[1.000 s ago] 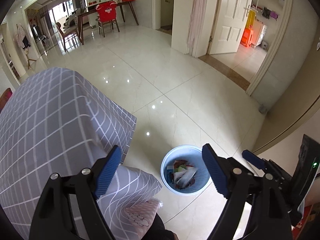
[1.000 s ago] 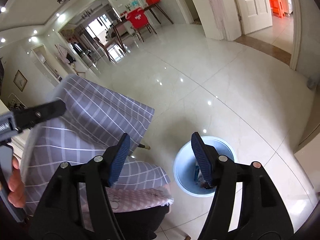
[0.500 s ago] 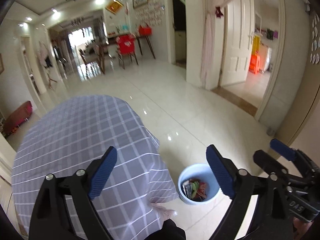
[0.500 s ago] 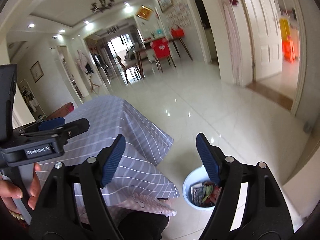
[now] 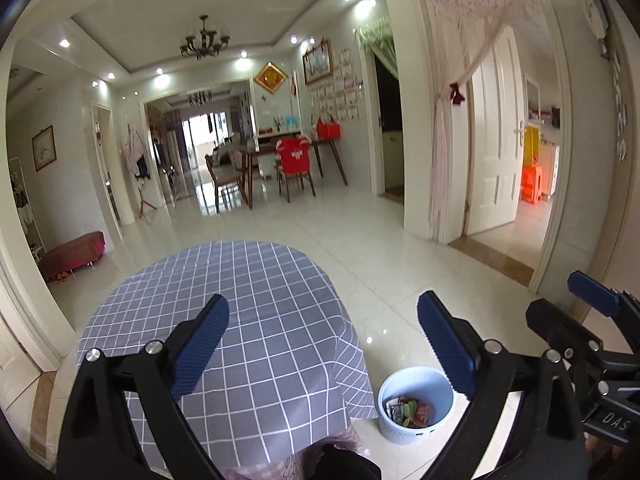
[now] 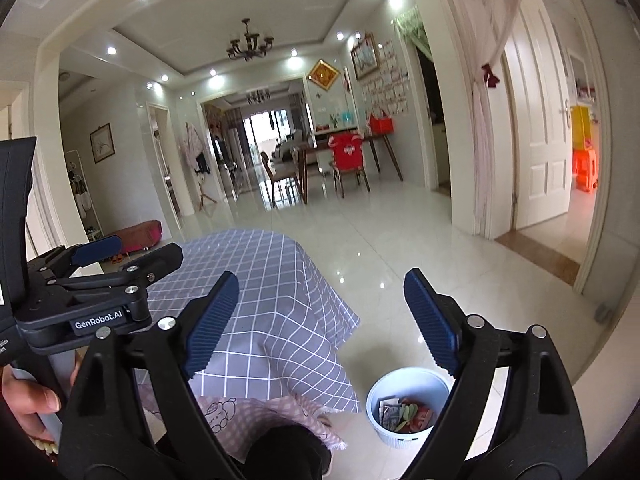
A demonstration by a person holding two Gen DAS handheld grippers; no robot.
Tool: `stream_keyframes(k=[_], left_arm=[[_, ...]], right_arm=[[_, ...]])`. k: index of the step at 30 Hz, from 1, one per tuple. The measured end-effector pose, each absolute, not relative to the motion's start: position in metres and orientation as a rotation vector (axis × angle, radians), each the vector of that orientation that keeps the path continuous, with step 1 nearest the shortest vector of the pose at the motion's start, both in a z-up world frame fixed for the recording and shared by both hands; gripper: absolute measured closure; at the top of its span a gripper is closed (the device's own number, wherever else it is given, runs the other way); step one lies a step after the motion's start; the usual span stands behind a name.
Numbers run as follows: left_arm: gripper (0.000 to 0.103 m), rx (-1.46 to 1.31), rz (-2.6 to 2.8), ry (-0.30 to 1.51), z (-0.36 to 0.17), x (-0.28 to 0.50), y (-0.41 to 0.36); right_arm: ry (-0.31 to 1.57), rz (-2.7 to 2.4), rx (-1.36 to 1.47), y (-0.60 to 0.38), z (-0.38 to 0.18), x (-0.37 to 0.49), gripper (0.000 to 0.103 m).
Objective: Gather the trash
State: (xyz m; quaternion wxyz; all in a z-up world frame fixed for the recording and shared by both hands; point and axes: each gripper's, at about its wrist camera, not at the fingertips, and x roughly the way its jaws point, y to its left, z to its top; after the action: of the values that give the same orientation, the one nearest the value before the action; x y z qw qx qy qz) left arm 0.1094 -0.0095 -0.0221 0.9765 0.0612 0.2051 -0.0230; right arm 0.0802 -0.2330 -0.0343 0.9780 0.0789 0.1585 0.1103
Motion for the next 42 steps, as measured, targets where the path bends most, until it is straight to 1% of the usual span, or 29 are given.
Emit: stream_keyframes(k=[5,14,22,42], left_arm=[[0.008,0.131,-0.024,0.340,-0.012,0.075,-0.018],[0.008,0.144,-0.042,0.305,-0.007,0.040,-0.035],[0.008,0.147,-0.034,0.263,-0.006,0.034,-0.035],[0.008,0.152,-0.028,0.269,-0.009,0.031,-0.031]], right_arm=[[0.258,0.211,0.152,-0.241,-0.025,0.047,0.017],[0.206,0.225,0.150,-0.252,-0.025,0.014,0.016],[0.189,0.219,0.167,-0.255,-0.026,0.002,0.015],[0.195,0.214,0.175,-0.256,-0.030,0.002,0.014]])
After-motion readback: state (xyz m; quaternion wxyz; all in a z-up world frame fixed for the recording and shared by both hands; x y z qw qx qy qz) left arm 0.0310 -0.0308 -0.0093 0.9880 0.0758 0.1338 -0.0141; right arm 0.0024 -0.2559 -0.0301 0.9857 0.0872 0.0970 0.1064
